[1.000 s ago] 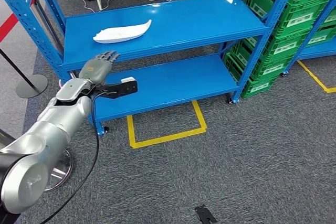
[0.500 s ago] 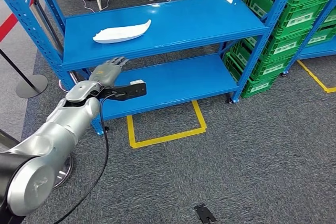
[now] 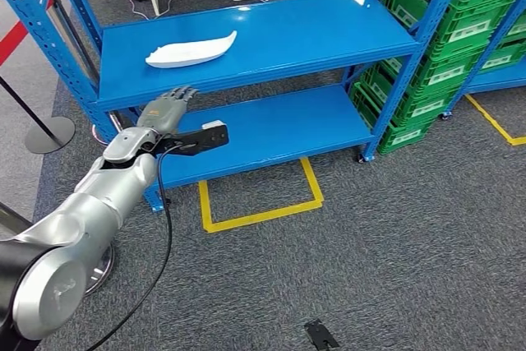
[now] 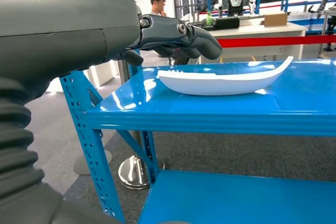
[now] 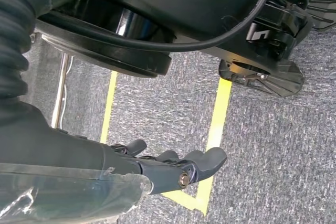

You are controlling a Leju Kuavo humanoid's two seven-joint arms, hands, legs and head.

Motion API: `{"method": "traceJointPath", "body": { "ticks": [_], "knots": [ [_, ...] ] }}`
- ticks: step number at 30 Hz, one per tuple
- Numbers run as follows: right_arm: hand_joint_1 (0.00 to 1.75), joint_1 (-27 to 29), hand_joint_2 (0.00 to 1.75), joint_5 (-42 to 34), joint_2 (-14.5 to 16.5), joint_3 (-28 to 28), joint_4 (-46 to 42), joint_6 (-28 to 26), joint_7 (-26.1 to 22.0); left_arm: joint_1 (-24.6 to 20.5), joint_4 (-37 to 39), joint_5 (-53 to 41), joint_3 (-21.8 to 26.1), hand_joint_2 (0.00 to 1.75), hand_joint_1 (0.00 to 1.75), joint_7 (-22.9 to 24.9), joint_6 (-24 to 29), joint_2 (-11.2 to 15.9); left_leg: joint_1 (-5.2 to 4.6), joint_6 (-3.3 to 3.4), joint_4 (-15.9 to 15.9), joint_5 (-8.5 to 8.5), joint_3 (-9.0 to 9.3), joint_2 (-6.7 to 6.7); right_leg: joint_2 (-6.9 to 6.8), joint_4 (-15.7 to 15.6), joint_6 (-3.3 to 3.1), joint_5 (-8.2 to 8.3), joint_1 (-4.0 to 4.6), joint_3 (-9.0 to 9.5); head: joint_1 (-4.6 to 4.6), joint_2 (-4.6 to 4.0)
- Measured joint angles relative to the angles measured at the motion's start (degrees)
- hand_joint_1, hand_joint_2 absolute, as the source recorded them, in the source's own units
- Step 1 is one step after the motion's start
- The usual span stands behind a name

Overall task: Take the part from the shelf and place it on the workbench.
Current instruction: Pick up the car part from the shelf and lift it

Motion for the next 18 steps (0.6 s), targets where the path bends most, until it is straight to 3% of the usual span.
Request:
{"method": "traceJointPath", "body": {
  "ticks": [18],
  "knots": [
    [0.0, 0.2, 1.75, -0.2, 0.0, 0.0, 0.0, -0.1, 0.0, -0.1, 0.0, -2.3, -0.7, 0.0, 0.0, 2.3, -0.6, -0.3, -0.36, 0.15, 0.0, -0.06, -0.01, 0.0, 0.0, -0.1, 0.17, 0.04, -0.33, 0.0, -0.01, 0.0]
  ]
}}
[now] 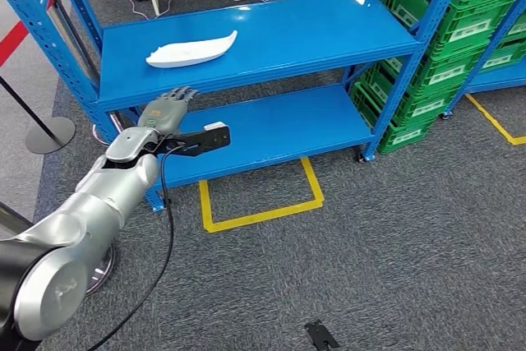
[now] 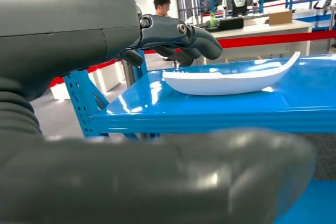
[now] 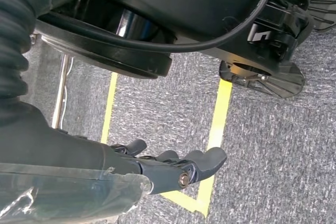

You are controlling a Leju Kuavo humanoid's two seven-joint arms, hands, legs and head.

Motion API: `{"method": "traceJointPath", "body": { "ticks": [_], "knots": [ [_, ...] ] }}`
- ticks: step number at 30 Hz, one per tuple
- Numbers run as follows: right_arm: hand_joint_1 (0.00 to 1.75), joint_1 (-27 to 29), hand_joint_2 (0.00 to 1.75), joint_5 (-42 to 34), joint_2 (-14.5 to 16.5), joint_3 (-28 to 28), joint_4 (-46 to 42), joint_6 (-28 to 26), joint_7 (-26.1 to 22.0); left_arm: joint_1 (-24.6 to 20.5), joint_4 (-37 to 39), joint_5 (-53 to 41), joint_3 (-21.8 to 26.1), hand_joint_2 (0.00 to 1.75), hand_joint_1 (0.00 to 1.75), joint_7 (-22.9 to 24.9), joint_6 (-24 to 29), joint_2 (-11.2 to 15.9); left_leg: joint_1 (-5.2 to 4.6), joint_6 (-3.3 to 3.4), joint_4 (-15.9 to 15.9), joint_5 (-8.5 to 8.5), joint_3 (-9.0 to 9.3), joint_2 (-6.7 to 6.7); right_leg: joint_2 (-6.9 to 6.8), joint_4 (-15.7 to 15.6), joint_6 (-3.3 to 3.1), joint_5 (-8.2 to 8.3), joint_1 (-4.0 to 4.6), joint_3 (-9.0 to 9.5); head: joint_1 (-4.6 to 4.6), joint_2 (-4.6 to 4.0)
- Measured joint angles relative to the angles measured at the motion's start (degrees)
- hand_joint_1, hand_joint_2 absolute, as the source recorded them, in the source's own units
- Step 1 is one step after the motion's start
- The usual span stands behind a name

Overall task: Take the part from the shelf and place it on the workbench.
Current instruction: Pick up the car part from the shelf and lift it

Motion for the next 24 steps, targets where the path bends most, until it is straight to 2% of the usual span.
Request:
{"method": "traceJointPath", "body": {
  "ticks": [6, 8, 9, 10, 12, 13, 14, 15, 17, 18, 19, 20, 22, 24],
  "knots": [
    [0.0, 0.0, 1.75, 0.0, 0.0, 0.0, 0.0, 0.0, 0.0, -0.2, 0.0, -0.1, -0.2, 0.0, 0.0, 0.1, -0.2, 0.1, -0.59, 0.75, 0.0, -0.1, -0.1, 0.0, 0.01, -0.2, 0.7, 0.05, -0.6, 0.0, -0.01, 0.0],
    [0.0, -0.1, 1.75, 0.0, 0.1, 0.0, 0.0, -0.1, 0.0, -0.4, 0.0, -0.1, -0.4, 0.0, 0.0, 0.1, -0.3, 0.1, -0.39, 1.28, -0.7, 0.16, 0.21, 0.05, -0.05, -0.2, 1.07, -0.11, -0.63, -0.13, 0.01, 0.0],
    [0.0, -0.1, 1.75, 0.0, 0.1, 0.0, 0.0, -0.1, 0.0, -0.6, 0.0, -0.1, -0.5, 0.0, 0.0, 0.1, -0.3, 0.0, -0.2, 1.53, -1.1, 0.28, 0.42, 0.09, -0.1, 0.8, 1.22, -0.69, -0.59, -0.71, 0.07, 0.0],
    [0.0, -0.2, 1.75, 0.0, 0.1, 0.0, 0.0, -0.1, 0.0, -0.7, 0.0, -0.1, -0.6, 0.0, 0.0, 0.1, -0.3, 0.0, -0.01, 1.77, -1.4, 0.37, 0.65, 0.13, -0.16, 3.2, 1.34, -1.75, -0.57, -1.98, 0.16, 0.0],
    [0.0, -0.1, 1.75, -0.1, 0.1, 0.0, 0.0, -0.1, 0.0, -0.8, 0.0, -0.1, -0.8, 0.0, 0.0, 0.1, -0.3, -0.1, 0.07, 1.96, -1.5, 0.25, 0.77, 0.15, -0.21, 10.9, 1.54, -4.58, -0.6, -6.46, 0.32, 0.0],
    [0.0, -0.1, 1.75, -0.1, 0.1, 0.0, 0.0, -0.1, 0.0, -0.7, 0.0, -0.1, -0.9, 0.0, 0.0, 0.1, -0.4, -0.1, 0.09, 1.95, -1.5, 0.13, 0.83, 0.15, -0.22, 14.4, 1.68, -5.33, -0.67, -8.76, 0.38, 0.0],
    [0.0, -0.1, 1.75, -0.1, 0.1, 0.0, 0.0, -0.1, -0.1, -0.6, 0.0, -0.1, -1.0, 0.0, 0.0, 0.1, -0.4, -0.1, 0.15, 1.84, -1.5, -0.03, 0.96, 0.14, -0.24, 16.2, 1.83, -5.03, -0.74, -10.3, 0.4, 0.0],
    [0.0, -0.1, 1.75, -0.2, 0.1, 0.0, 0.0, -0.1, -0.1, -0.5, 0.0, -0.1, -1.0, 0.0, 0.0, 0.1, -0.4, -0.1, 0.27, 1.64, -1.4, -0.28, 1.18, 0.12, -0.27, 15.8, 1.98, -3.57, -0.85, -10.77, 0.44, 0.0],
    [0.0, -0.1, 1.75, -0.2, 0.1, 0.0, 0.0, -0.2, -0.1, -0.5, 0.0, -0.1, -1.1, 0.0, 0.0, 0.1, -0.4, -0.1, 0.63, 0.86, -1.0, -1.1, 1.79, 0.04, -0.41, 9.3, 2.48, 1.46, -1.2, -8.74, 0.47, 0.0],
    [0.0, 0.0, 1.75, -0.2, 0.1, 0.0, 0.1, -0.2, -0.1, -0.5, 0.0, -0.1, -1.1, 0.0, 0.0, 0.1, -0.4, -0.1, 0.7, 0.37, -0.6, -1.58, 1.92, -0.02, -0.41, 5.8, 2.69, 3.14, -1.29, -7.26, 0.63, 0.0],
    [0.0, 0.0, 1.75, -0.2, 0.2, 0.0, 0.1, -0.1, -0.1, -0.6, 0.0, -0.1, -1.1, 0.0, 0.0, 0.2, -0.4, -0.1, 0.68, -0.09, -0.2, -1.92, 1.87, -0.08, -0.38, 3.4, 2.55, 3.92, -1.35, -6.2, 0.76, 0.0],
    [0.0, 0.1, 1.75, -0.2, 0.2, 0.0, 0.1, -0.1, -0.1, -0.6, 0.0, -0.1, -1.1, 0.0, 0.0, 0.2, -0.5, -0.1, 0.59, -0.46, 0.0, -2.14, 1.7, -0.12, -0.31, 2.3, 2.27, 3.77, -1.35, -5.74, 0.74, 0.0],
    [0.0, 0.1, 1.75, -0.2, 0.3, 0.0, 0.2, -0.1, -0.1, -0.6, 0.1, -0.1, -1.2, 0.0, 0.0, 0.2, -0.5, -0.1, 0.52, -0.83, 0.1, -2.2, 1.45, -0.15, -0.07, 2.3, 1.17, 3.03, -1.24, -5.82, 0.48, 0.0],
    [0.0, 0.1, 1.75, -0.2, 0.3, 0.0, 0.2, -0.1, -0.1, -0.7, 0.1, -0.1, -1.2, 0.0, 0.0, 0.2, -0.5, -0.1, 0.62, -1.22, 1.1, -2.9, 1.01, -0.02, 0.08, 2.3, 0.41, 2.7, -1.27, -5.79, 0.2, 0.0]
  ]
}}
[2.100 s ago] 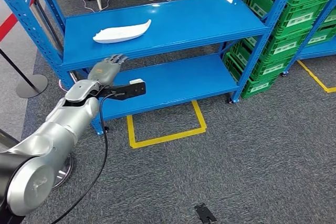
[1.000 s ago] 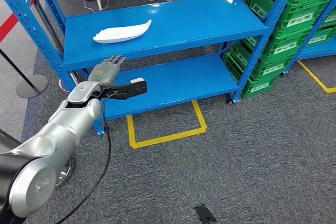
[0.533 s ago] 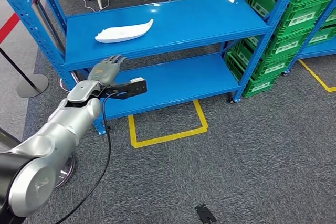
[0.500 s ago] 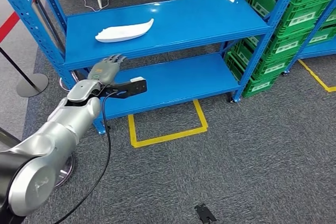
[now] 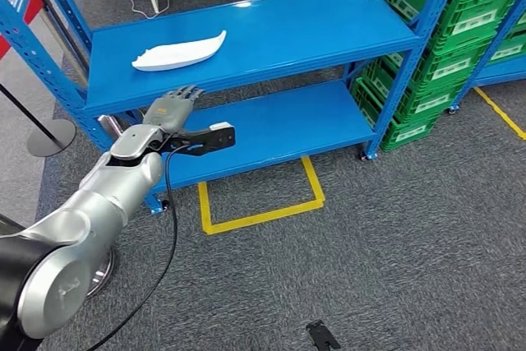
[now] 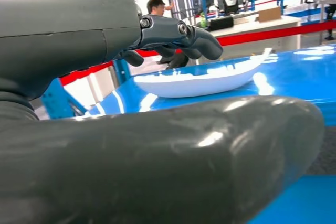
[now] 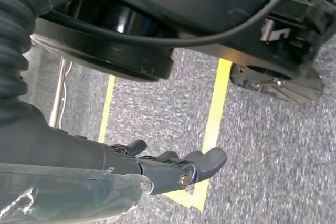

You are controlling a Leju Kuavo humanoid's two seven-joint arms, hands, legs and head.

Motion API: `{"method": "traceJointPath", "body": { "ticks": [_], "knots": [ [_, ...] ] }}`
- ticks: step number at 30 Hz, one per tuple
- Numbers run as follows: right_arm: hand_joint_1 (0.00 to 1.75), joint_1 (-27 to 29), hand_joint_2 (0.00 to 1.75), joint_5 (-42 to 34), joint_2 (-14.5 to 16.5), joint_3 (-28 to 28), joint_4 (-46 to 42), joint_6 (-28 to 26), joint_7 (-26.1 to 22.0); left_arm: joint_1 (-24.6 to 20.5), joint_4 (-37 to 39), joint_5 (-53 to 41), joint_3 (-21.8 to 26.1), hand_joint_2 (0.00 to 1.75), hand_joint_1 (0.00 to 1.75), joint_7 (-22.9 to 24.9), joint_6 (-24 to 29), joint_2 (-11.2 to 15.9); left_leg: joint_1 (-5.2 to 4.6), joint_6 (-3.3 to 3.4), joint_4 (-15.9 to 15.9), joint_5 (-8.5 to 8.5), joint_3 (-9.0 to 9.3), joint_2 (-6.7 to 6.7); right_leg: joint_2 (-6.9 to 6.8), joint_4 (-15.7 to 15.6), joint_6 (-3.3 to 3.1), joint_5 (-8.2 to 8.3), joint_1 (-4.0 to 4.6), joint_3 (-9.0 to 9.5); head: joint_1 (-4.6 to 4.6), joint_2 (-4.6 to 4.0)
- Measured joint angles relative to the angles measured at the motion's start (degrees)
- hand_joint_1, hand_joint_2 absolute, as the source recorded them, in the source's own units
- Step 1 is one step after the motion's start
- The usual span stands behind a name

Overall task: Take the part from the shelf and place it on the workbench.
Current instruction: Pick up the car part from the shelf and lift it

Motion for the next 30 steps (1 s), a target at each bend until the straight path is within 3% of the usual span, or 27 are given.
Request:
{"method": "traceJointPath", "body": {
  "ticks": [2, 4, 5, 6, 7, 9, 10, 11, 14, 16, 19, 20, 21, 22, 24, 25, 27, 30],
  "knots": [
    [0.0, -0.1, 1.75, 0.0, 0.0, 0.0, 0.0, 0.0, 0.0, -0.1, 0.0, 0.0, 0.0, 0.0, 0.0, 0.0, 0.0, -0.1, 0.03, -0.42, 4.7, -2.19, -2.57, 0.12, 0.02, -0.1, -0.61, -0.29, -0.1, 0.28, -0.2, 0.0],
    [0.0, 0.0, 1.75, 0.0, 0.0, 0.0, 0.0, 0.0, 0.0, 0.2, 0.1, 0.0, 0.0, 0.0, 0.0, 0.0, 0.0, -0.1, 0.02, -0.58, 12.4, -4.85, -7.2, 0.14, 0.02, -0.1, -1.0, -0.61, -0.07, 0.57, -0.29, 0.0],
    [0.0, 0.1, 1.75, 0.0, 0.0, 0.0, 0.0, 0.0, 0.0, 0.5, 0.1, 0.0, 0.0, 0.0, 0.0, 0.0, 0.0, 0.0, 0.02, -0.53, 15.3, -5.2, -9.2, 0.14, 0.06, -0.1, -1.14, -0.85, -0.05, 0.83, -0.3, 0.0],
    [0.0, 0.3, 1.75, 0.0, 0.0, 0.0, 0.0, 0.0, 0.0, 0.8, 0.2, 0.0, 0.0, 0.0, 0.0, 0.0, -0.1, 0.0, 0.01, -0.36, 16.1, -4.19, -10.21, 0.14, 0.14, -0.1, -1.19, -1.11, -0.03, 1.19, -0.3, 0.0],
    [0.0, 0.4, 1.75, 0.0, 0.0, 0.0, 0.0, 0.0, 0.0, 1.0, 0.2, 0.0, 0.0, 0.0, 0.0, 0.0, -0.1, 0.0, -0.02, -0.09, 14.7, -2.02, -10.25, 0.14, 0.24, -0.1, -1.16, -1.42, -0.01, 1.62, -0.3, 0.0],
    [0.0, 0.5, 1.75, 0.0, 0.0, 0.0, 0.0, 0.0, -0.1, 0.9, 0.2, 0.0, 0.0, 0.0, 0.0, 0.0, -0.1, 0.0, -0.21, 0.61, 7.9, 3.69, -8.21, 0.14, 0.38, -0.2, -0.86, -2.04, 0.02, 2.51, -0.28, 0.0],
    [0.0, 0.4, 1.75, 0.0, 0.0, 0.0, 0.0, 0.0, -0.1, 0.7, 0.2, 0.0, 0.0, 0.0, 0.0, 0.0, -0.2, 0.1, -0.37, 0.92, 4.6, 5.42, -6.94, 0.14, 0.42, -0.2, -0.6, -2.33, 0.11, 2.8, -0.29, 0.0],
    [0.0, 0.4, 1.75, 0.0, 0.0, 0.0, 0.0, 0.0, -0.1, 0.5, 0.2, 0.0, 0.0, 0.0, 0.0, 0.0, -0.2, 0.1, -0.51, 1.14, 2.0, 5.9, -5.89, 0.13, 0.4, -0.2, -0.3, -2.57, 0.19, 2.92, -0.26, 0.0],
    [0.0, 0.2, 1.75, 0.0, 0.0, 0.0, 0.0, 0.0, -0.1, 0.3, 0.2, -0.1, -0.1, 0.0, 0.0, 0.0, -0.3, 0.0, -0.56, 1.6, -0.3, 4.46, -4.7, 0.05, 0.21, -0.7, 0.68, -2.92, 0.29, 3.0, -0.29, 0.0],
    [0.0, 0.2, 1.75, 0.0, 0.0, 0.0, 0.0, 0.0, -0.1, 0.2, 0.2, -0.1, -0.1, 0.0, 0.0, 0.1, -0.3, 0.0, -0.31, 2.14, -0.6, 4.23, -4.23, 0.0, -0.13, 0.8, 1.22, -3.88, 0.34, 2.4, -0.23, 0.0],
    [0.0, 0.2, 1.75, -0.1, 0.0, 0.0, 0.0, 0.0, -0.2, 0.4, 0.2, -0.1, 0.0, 0.0, 0.0, 0.1, -0.5, 0.0, -0.33, 2.85, -0.7, 3.6, -3.4, -0.04, -0.39, 10.8, 1.47, -7.94, 0.51, -2.85, 0.14, 0.0],
    [0.0, 0.1, 1.75, -0.1, 0.0, 0.0, 0.0, 0.0, -0.2, 0.7, 0.2, -0.1, 0.0, 0.0, 0.0, 0.1, -0.6, 0.0, -0.42, 2.96, -0.7, 3.34, -3.1, -0.05, -0.39, 13.9, 1.47, -8.61, 0.56, -4.79, 0.15, 0.0],
    [0.0, 0.0, 1.75, -0.1, 0.0, 0.0, 0.0, 0.0, -0.3, 0.9, 0.3, -0.1, 0.0, 0.0, 0.0, 0.1, -0.6, 0.1, -0.5, 3.01, -0.7, 3.04, -2.74, -0.06, -0.39, 15.3, 1.42, -8.13, 0.63, -5.96, 0.16, 0.0],
    [0.0, -0.1, 1.75, -0.1, 0.0, 0.0, 0.0, 0.0, -0.4, 1.1, 0.3, -0.1, 0.0, 0.0, 0.0, 0.1, -0.7, 0.1, -0.55, 3.0, -0.7, 2.71, -2.29, -0.09, -0.39, 14.3, 1.31, -6.39, 0.69, -6.07, 0.16, 0.0],
    [0.0, 0.0, 1.75, -0.1, 0.0, 0.0, 0.0, 0.0, -0.3, 1.0, 0.3, -0.2, 0.0, 0.0, 0.0, 0.1, -0.8, 0.0, -0.59, 2.81, -0.7, 1.89, -1.16, -0.19, -0.39, 7.5, 0.91, -1.08, 0.84, -3.78, 0.21, 0.0],
    [0.0, 0.1, 1.75, -0.1, 0.0, 0.0, 0.0, 0.0, -0.3, 0.8, 0.3, -0.2, 0.0, 0.0, 0.0, 0.1, -0.9, -0.1, -0.7, 2.61, -0.6, 1.49, -0.71, -0.26, -0.38, 4.0, 0.73, 0.73, 0.94, -2.26, 0.21, -0.01],
    [0.0, 0.2, 1.75, -0.1, 0.0, 0.0, 0.0, 0.0, -0.3, 0.5, 0.3, -0.2, 0.0, 0.0, 0.0, 0.1, -1.0, -0.1, -0.86, 2.15, -0.5, 1.05, -0.44, -0.33, -0.29, 0.1, 0.31, 1.21, 1.09, -0.28, 0.1, -0.01],
    [0.0, 0.3, 1.75, -0.1, 0.0, 0.0, 0.0, 0.0, -0.2, 0.3, 0.3, -0.2, -0.1, 0.0, 0.0, 0.1, -1.1, -0.1, -0.9, 1.38, -0.6, 0.62, -0.48, -0.25, -0.11, -0.9, -0.46, 0.31, 0.97, 0.37, -0.17, -0.01]
  ]
}}
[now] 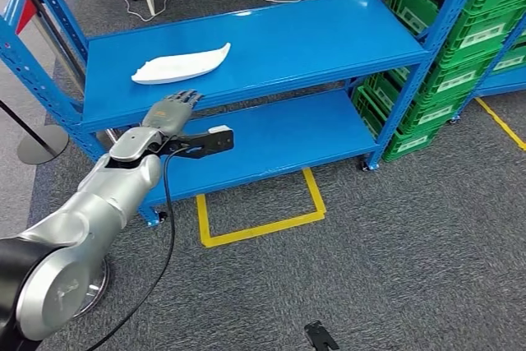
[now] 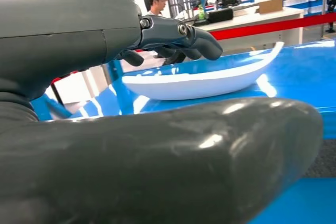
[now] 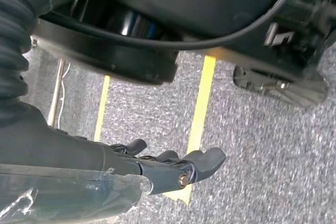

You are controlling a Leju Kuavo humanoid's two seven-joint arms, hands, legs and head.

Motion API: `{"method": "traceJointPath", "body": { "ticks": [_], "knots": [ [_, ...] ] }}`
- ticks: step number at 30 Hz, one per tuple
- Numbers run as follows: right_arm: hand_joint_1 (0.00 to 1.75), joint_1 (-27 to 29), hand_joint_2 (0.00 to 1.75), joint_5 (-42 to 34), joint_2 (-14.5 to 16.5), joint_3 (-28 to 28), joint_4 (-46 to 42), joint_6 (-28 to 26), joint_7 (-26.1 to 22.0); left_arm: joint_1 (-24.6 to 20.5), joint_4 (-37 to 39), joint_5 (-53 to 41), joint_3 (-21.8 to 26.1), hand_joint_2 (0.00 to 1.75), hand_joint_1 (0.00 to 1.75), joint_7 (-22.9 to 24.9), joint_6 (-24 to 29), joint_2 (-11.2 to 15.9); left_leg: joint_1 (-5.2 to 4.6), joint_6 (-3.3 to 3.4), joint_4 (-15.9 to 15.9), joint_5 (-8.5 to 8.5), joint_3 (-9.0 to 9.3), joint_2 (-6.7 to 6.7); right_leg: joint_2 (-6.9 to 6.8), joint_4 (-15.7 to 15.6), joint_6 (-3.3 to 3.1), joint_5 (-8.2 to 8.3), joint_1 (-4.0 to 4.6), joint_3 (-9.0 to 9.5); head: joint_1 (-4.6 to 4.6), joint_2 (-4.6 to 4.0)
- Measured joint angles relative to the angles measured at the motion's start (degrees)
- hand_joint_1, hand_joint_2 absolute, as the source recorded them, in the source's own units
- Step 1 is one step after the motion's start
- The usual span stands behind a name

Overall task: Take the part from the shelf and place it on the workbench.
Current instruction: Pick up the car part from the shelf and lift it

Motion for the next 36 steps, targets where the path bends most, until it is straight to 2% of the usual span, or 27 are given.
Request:
{"method": "traceJointPath", "body": {
  "ticks": [2, 4, 5, 6, 7, 8, 9, 10, 11, 12, 13, 15, 17, 18, 20, 21, 22, 23, 25, 26, 27, 28, 31, 32, 33, 35, 36],
  "knots": [
    [0.0, 0.0, 1.75, 0.0, 0.0, 0.0, 0.0, 0.0, 0.0, -0.1, 0.0, 0.0, 0.0, 0.0, 0.0, 0.0, 0.0, 0.0, 0.08, -0.74, 2.9, -1.73, -1.37, 0.13, -0.04, -0.5, -0.55, -0.23, -0.34, 0.67, -0.18, 0.0],
    [0.0, 0.1, 1.75, 0.0, 0.0, 0.0, 0.0, 0.0, 0.0, 0.1, 0.0, 0.0, 0.0, 0.0, 0.0, 0.0, 0.0, 0.0, 0.27, -1.32, 10.0, -4.58, -5.18, 0.22, -0.12, -0.6, -0.89, -0.65, -0.53, 1.36, -0.36, -0.01],
    [0.0, 0.2, 1.75, 0.0, 0.0, 0.0, 0.0, 0.0, 0.0, 0.5, 0.0, 0.0, 0.0, 0.0, 0.0, 0.0, 0.0, 0.0, 0.4, -1.51, 13.4, -5.43, -7.31, 0.24, -0.12, -0.6, -0.94, -0.92, -0.62, 1.7, -0.34, -0.01],
    [0.0, 0.3, 1.75, 0.0, 0.0, 0.0, 0.0, 0.0, 0.0, 0.8, 0.1, 0.0, 0.0, 0.0, 0.0, 0.0, 0.0, 0.1, 0.54, -1.63, 15.5, -5.18, -8.87, 0.26, -0.08, -0.6, -0.92, -1.23, -0.72, 2.08, -0.37, -0.01],
    [0.0, 0.3, 1.75, 0.0, 0.0, 0.0, 0.0, 0.0, 0.0, 1.0, 0.1, 0.0, 0.0, 0.0, 0.0, 0.0, 0.0, 0.1, 0.69, -1.69, 15.4, -3.66, -9.54, 0.27, -0.02, -0.6, -0.83, -1.57, -0.82, 2.52, -0.36, -0.02],
    [0.0, 0.3, 1.75, 0.0, 0.0, 0.0, 0.0, 0.0, 0.0, 1.1, 0.1, 0.0, 0.0, 0.0, 0.0, 0.0, 0.0, 0.1, 0.8, -1.7, 13.3, -1.11, -9.24, 0.29, 0.06, -0.6, -0.67, -1.94, -0.93, 3.02, -0.36, -0.02],
    [0.0, 0.3, 1.75, 0.0, 0.0, 0.0, 0.0, 0.0, 0.0, 0.9, 0.1, 0.0, 0.0, 0.0, 0.0, 0.0, 0.0, 0.1, 0.88, -1.7, 9.8, 1.91, -8.19, 0.37, 0.13, -0.6, -0.42, -2.33, -1.03, 3.5, -0.37, -0.02],
    [0.0, 0.3, 1.75, 0.0, 0.0, 0.0, 0.0, 0.0, 0.0, 0.7, 0.1, 0.0, 0.0, 0.0, 0.0, 0.0, 0.0, 0.2, 0.84, -1.69, 6.1, 4.16, -6.88, 0.46, 0.18, -0.6, -0.06, -2.77, -1.0, 3.91, -0.4, -0.01],
    [0.0, 0.2, 1.75, 0.0, 0.0, 0.0, 0.0, 0.0, 0.0, 0.5, 0.1, 0.0, 0.0, 0.0, 0.0, 0.0, 0.0, 0.2, 0.81, -1.51, 3.0, 5.19, -5.63, 0.55, 0.21, -0.5, 0.32, -3.16, -0.93, 4.18, -0.44, -0.01],
    [0.0, 0.2, 1.75, 0.0, 0.0, 0.0, 0.0, 0.0, 0.0, 0.3, 0.1, 0.0, 0.0, 0.0, 0.0, 0.0, 0.0, 0.2, 0.75, -1.25, 1.0, 5.36, -4.81, 0.61, 0.2, -0.6, 0.67, -3.46, -0.83, 4.33, -0.4, 0.0],
    [0.0, 0.1, 1.75, 0.0, 0.0, 0.0, 0.0, 0.0, 0.0, 0.2, 0.1, 0.0, 0.0, 0.0, 0.0, 0.0, 0.0, 0.1, 0.65, -0.87, 0.3, 4.75, -4.39, 0.6, 0.19, -0.7, 0.99, -3.67, -0.74, 4.47, -0.39, 0.0],
    [0.0, 0.0, 1.75, 0.0, 0.0, 0.0, 0.0, 0.0, 0.0, 0.1, 0.1, 0.0, 0.0, 0.0, 0.0, 0.0, 0.0, 0.1, 0.73, -0.03, -0.1, 4.09, -4.04, 0.51, 0.04, -1.0, 1.54, -4.01, -0.79, 4.74, -0.31, -0.01],
    [0.0, 0.0, 1.75, 0.0, 0.0, 0.0, 0.0, 0.0, 0.0, -0.1, 0.1, 0.0, 0.0, 0.0, 0.0, 0.1, 0.0, 0.2, 0.89, 0.75, -0.2, 3.67, -3.48, 0.43, -0.17, 1.4, 1.96, -5.37, -0.77, 3.65, -0.1, -0.01],
    [0.0, 0.0, 1.75, 0.0, 0.0, 0.0, 0.0, 0.0, 0.0, -0.2, 0.1, 0.0, 0.0, 0.0, 0.0, 0.1, 0.0, 0.1, 0.9, 1.07, -0.2, 3.41, -3.18, 0.39, -0.25, 4.6, 2.01, -6.66, -0.73, 1.93, 0.05, -0.01],
    [0.0, 0.0, 1.75, 0.0, 0.0, 0.0, 0.0, 0.0, 0.0, 0.1, 0.1, 0.0, 0.0, 0.0, 0.0, 0.1, 0.0, 0.1, 0.72, 1.44, -0.2, 2.81, -2.58, 0.31, -0.28, 12.8, 1.98, -9.16, -0.6, -2.95, 0.24, -0.02],
    [0.0, -0.1, 1.75, -0.1, 0.0, 0.0, 0.0, 0.0, -0.1, 0.3, 0.1, 0.0, 0.0, 0.0, 0.0, 0.1, -0.1, 0.2, 0.63, 1.49, -0.2, 2.47, -2.2, 0.28, -0.28, 15.4, 1.93, -9.31, -0.53, -4.93, 0.24, -0.02],
    [0.0, -0.2, 1.75, -0.1, 0.0, 0.0, 0.0, 0.0, -0.2, 0.5, 0.1, -0.1, 0.0, 0.0, 0.0, 0.1, -0.2, 0.2, 0.57, 1.49, -0.2, 2.08, -1.73, 0.25, -0.28, 15.9, 1.83, -8.19, -0.47, -5.94, 0.24, -0.01],
    [0.0, -0.2, 1.75, -0.1, 0.0, 0.0, 0.0, 0.0, -0.2, 0.6, 0.1, -0.1, 0.0, 0.0, 0.0, 0.1, -0.3, 0.1, 0.54, 1.44, -0.2, 1.65, -1.14, 0.2, -0.28, 14.1, 1.7, -5.86, -0.42, -5.79, 0.25, -0.01],
    [0.0, 0.0, 1.75, -0.1, 0.0, 0.0, 0.0, 0.0, -0.2, 0.6, 0.1, -0.3, 0.0, 0.0, 0.0, 0.1, -0.5, 0.0, 0.47, 1.08, -0.2, 0.64, 0.2, 0.06, -0.33, 6.8, 1.41, -0.31, -0.37, -3.46, 0.31, -0.01],
    [0.0, 0.1, 1.75, -0.1, 0.0, 0.0, 0.0, 0.0, -0.2, 0.5, 0.1, -0.3, -0.1, 0.0, 0.0, 0.1, -0.6, 0.0, 0.38, 0.81, -0.2, 0.22, 0.64, -0.04, -0.32, 3.6, 1.3, 1.12, -0.35, -2.01, 0.33, -0.02],
    [0.0, 0.1, 1.75, -0.1, 0.0, 0.0, 0.0, 0.0, -0.2, 0.3, 0.1, -0.3, -0.1, 0.0, 0.0, 0.1, -0.7, 0.0, 0.28, 0.54, -0.1, -0.05, 0.84, -0.09, -0.29, 1.5, 1.12, 1.48, -0.31, -1.06, 0.32, -0.02],
    [0.0, 0.2, 1.75, -0.1, 0.0, 0.0, 0.0, 0.1, -0.2, 0.3, 0.2, -0.3, -0.1, 0.0, 0.0, 0.1, -0.7, 0.0, 0.2, 0.3, -0.2, -0.18, 0.87, -0.12, -0.21, 0.8, 0.92, 0.92, -0.23, -0.55, 0.22, -0.02],
    [0.0, 0.2, 1.75, 0.0, 0.0, 0.0, 0.0, 0.1, -0.2, 0.0, 0.1, -0.3, -0.1, 0.0, 0.0, 0.1, -0.8, -0.1, 0.27, -0.48, 0.1, -0.94, 0.8, 0.01, 0.0, 0.0, -0.04, 0.04, -0.34, 0.04, -0.04, -0.02],
    [0.0, 0.1, 1.75, 0.0, 0.0, 0.0, 0.0, 0.1, -0.2, -0.1, 0.1, -0.3, -0.1, 0.0, 0.0, 0.1, -0.8, -0.1, 0.3, -0.81, 1.5, -1.75, 0.18, 0.08, 0.0, -0.1, -0.35, -0.14, -0.46, 0.35, -0.13, -0.02],
    [0.0, 0.1, 1.75, 0.0, 0.0, 0.0, 0.0, 0.1, -0.2, -0.2, 0.1, -0.3, -0.1, 0.0, 0.0, 0.1, -0.8, -0.1, 0.33, -1.13, 4.1, -2.98, -1.18, 0.15, -0.03, -0.3, -0.63, -0.35, -0.56, 0.69, -0.23, -0.02],
    [0.0, 0.2, 1.75, 0.0, 0.0, 0.0, 0.0, 0.1, -0.2, 0.0, 0.1, -0.3, -0.1, 0.0, 0.0, 0.1, -0.8, -0.1, 0.41, -1.56, 11.8, -5.55, -5.6, 0.25, -0.08, -0.4, -1.02, -0.86, -0.58, 1.32, -0.35, -0.02],
    [0.0, 0.3, 1.75, 0.0, 0.0, 0.0, 0.0, 0.1, -0.2, 0.3, 0.1, -0.3, -0.1, 0.0, 0.0, 0.1, -0.8, -0.1, 0.46, -1.64, 14.8, -5.92, -7.65, 0.27, -0.06, -0.4, -1.1, -1.15, -0.58, 1.66, -0.33, -0.02]
  ]
}}
